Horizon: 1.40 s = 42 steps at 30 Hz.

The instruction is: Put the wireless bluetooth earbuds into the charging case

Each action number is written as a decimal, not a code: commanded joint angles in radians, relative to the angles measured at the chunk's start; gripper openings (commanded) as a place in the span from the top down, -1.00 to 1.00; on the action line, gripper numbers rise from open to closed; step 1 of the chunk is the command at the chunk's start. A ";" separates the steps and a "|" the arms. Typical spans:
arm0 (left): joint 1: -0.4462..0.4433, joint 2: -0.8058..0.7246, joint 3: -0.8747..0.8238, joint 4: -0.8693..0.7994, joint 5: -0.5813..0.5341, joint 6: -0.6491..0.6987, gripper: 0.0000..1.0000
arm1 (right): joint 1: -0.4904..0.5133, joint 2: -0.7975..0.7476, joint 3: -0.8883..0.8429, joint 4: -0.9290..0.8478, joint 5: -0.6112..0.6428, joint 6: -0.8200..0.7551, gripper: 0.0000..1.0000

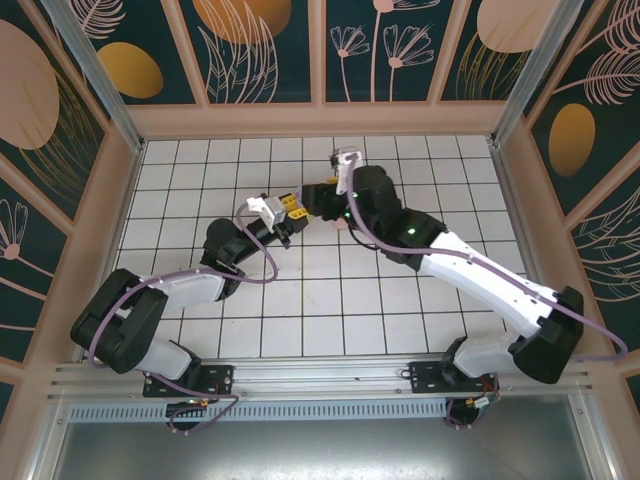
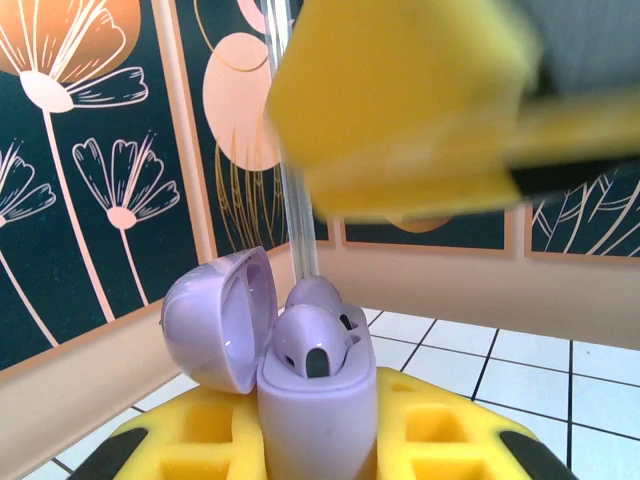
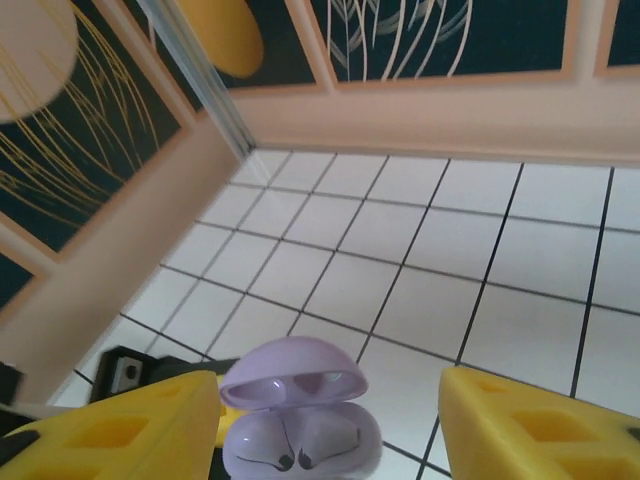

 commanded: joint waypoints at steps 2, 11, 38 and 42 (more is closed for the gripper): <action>-0.005 -0.007 0.003 0.064 0.010 -0.022 1.00 | -0.061 -0.072 0.056 -0.018 -0.087 0.059 -0.22; -0.012 -0.009 -0.029 -0.012 0.069 0.016 1.00 | -0.155 0.062 0.166 -0.163 -0.209 0.056 -0.05; -0.031 0.014 -0.022 -0.032 0.081 0.028 1.00 | -0.092 0.225 0.230 -0.458 -0.466 -0.040 1.00; -0.031 0.019 -0.017 -0.023 0.059 0.023 1.00 | -0.088 0.089 0.101 -0.445 -0.474 -0.001 1.00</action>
